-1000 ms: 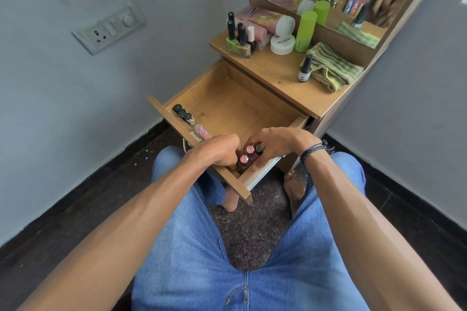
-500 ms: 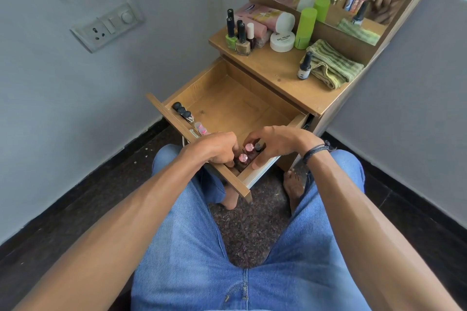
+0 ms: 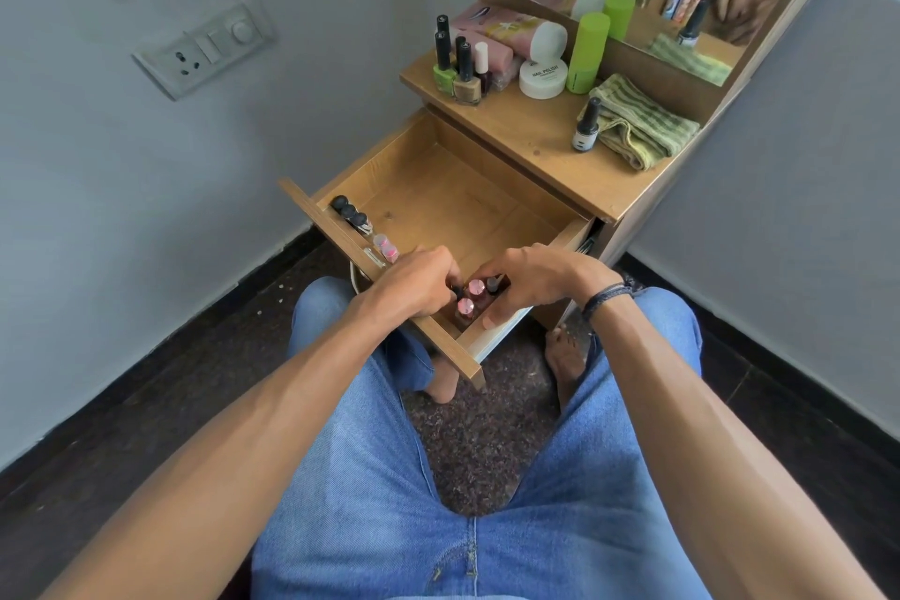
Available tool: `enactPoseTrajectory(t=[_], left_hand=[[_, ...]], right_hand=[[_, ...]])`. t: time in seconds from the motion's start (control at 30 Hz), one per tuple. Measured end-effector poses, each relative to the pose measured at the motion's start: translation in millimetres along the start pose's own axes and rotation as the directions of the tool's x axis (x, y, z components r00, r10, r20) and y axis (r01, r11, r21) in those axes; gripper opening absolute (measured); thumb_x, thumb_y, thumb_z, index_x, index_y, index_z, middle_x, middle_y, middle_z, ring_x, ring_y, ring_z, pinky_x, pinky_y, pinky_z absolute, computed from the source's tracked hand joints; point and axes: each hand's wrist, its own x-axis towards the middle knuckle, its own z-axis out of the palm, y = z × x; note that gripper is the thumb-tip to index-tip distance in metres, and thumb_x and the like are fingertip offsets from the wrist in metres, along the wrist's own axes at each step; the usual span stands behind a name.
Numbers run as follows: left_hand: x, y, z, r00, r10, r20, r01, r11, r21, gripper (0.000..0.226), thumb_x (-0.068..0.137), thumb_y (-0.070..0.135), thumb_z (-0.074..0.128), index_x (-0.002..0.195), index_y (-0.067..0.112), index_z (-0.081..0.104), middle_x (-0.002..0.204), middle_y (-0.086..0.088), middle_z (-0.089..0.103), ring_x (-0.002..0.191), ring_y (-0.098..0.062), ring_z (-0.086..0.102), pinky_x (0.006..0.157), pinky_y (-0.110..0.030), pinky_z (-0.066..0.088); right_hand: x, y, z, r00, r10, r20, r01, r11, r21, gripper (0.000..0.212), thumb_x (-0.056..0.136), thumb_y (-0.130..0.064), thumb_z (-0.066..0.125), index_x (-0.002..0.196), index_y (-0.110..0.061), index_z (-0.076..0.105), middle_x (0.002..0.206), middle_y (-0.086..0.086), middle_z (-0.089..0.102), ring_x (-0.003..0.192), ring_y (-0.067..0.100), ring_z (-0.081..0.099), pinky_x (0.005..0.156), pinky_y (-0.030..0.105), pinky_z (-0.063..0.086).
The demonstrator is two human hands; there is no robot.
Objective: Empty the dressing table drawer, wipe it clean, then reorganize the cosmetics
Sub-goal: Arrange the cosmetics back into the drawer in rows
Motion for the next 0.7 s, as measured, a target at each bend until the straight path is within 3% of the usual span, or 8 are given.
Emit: enactPoseTrajectory(t=[0.17, 0.43, 0.7], left_hand=[[0.0, -1.5, -0.8, 1.000, 0.011, 0.005, -0.011, 1.000, 0.026, 0.030, 0.092, 0.012, 0.069, 0.117, 0.029, 0.074, 0.117, -0.006, 0.071, 0.085, -0.018, 0.059, 0.083, -0.033, 0.052], [2.5, -2.1, -5.0, 0.995, 0.008, 0.102, -0.014, 0.998, 0.061, 0.034, 0.095, 0.019, 0.067, 0.127, 0.030, 0.068, 0.127, -0.010, 0.063, 0.102, -0.025, 0.064, 0.081, -0.032, 0.047], [4.3, -4.2, -5.2, 0.989, 0.005, 0.147, -0.015, 0.998, 0.063, 0.029, 0.095, 0.028, 0.067, 0.124, 0.032, 0.069, 0.125, -0.008, 0.067, 0.110, -0.028, 0.063, 0.092, -0.037, 0.051]], right_hand=[[-1.3, -5.2, 0.0, 1.000, -0.004, 0.022, 0.005, 0.999, -0.037, 0.061, 0.075, -0.063, 0.077, 0.131, -0.045, 0.062, 0.115, -0.014, 0.071, 0.106, 0.019, 0.064, 0.099, 0.040, 0.048], [-3.5, -6.4, 1.3, 1.000, -0.008, 0.007, 0.008, 1.000, -0.021, 0.063, 0.076, -0.058, 0.080, 0.133, -0.039, 0.061, 0.116, -0.013, 0.071, 0.105, 0.017, 0.064, 0.092, 0.033, 0.045], [-6.7, -3.0, -5.0, 0.998, 0.059, -0.018, -0.060, 0.997, -0.056, 0.080, 0.077, -0.044, 0.084, 0.147, -0.025, 0.050, 0.139, -0.002, 0.060, 0.122, 0.024, 0.058, 0.100, 0.039, 0.047]])
